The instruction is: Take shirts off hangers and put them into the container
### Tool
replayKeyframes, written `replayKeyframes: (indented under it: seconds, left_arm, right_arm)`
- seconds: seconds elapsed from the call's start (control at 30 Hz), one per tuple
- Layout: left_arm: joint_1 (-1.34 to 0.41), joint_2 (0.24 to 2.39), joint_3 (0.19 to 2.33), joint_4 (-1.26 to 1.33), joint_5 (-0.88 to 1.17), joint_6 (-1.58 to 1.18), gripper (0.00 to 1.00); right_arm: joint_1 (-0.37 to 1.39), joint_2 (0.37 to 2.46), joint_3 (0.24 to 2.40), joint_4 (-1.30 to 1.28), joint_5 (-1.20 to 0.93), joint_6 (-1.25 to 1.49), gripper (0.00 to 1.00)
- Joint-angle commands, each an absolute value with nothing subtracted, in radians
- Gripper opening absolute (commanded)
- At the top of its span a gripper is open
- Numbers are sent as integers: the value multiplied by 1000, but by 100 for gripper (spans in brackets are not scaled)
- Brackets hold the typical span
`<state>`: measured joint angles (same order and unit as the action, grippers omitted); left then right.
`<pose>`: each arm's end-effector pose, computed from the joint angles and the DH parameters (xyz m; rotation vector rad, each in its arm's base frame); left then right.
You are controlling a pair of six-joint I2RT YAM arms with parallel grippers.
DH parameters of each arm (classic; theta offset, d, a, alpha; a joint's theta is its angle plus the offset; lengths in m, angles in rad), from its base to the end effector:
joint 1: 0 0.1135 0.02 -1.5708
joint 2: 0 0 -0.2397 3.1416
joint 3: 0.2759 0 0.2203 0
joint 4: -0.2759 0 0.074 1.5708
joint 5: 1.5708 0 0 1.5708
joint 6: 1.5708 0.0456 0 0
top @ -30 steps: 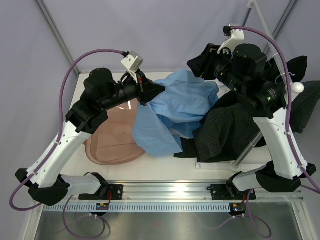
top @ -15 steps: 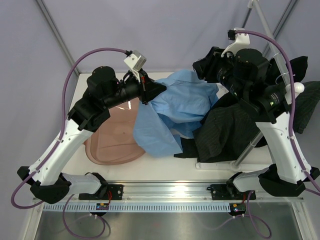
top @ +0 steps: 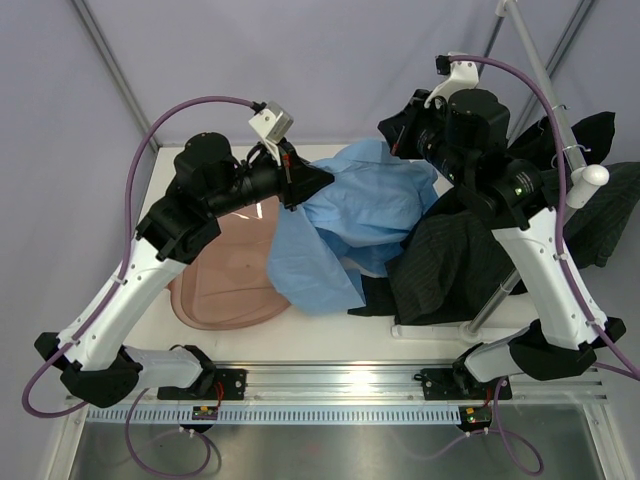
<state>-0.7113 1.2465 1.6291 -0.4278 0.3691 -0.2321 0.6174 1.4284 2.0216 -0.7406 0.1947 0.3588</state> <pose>0.1667 -0.1654 0.4702 0.6923 1.5663 -1.0125 0.2054 0.1350 0.5016 -0.0791 1.7454 0.5540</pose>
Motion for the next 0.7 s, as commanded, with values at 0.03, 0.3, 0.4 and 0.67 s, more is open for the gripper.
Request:
replayKeyframes:
  seconds: [0.03,0.3,0.4,0.67]
  left_arm:
    - [-713,1213,1640,-362,397,-232,0]
    - [-715,1169,1595,-465,347,-207,48]
    - [-715,1138,1557,-506,333,-195,49]
    - [-715,1097,1450,-545,348,-201,43]
  right_arm:
    - [640,1448,2063,-739,268,334,0]
    - [647,1454,2131,-756,339,255,0]
    - [647,1466,2174,-773,353,229,0]
    - [647,1492,2252,-802,374,187,0]
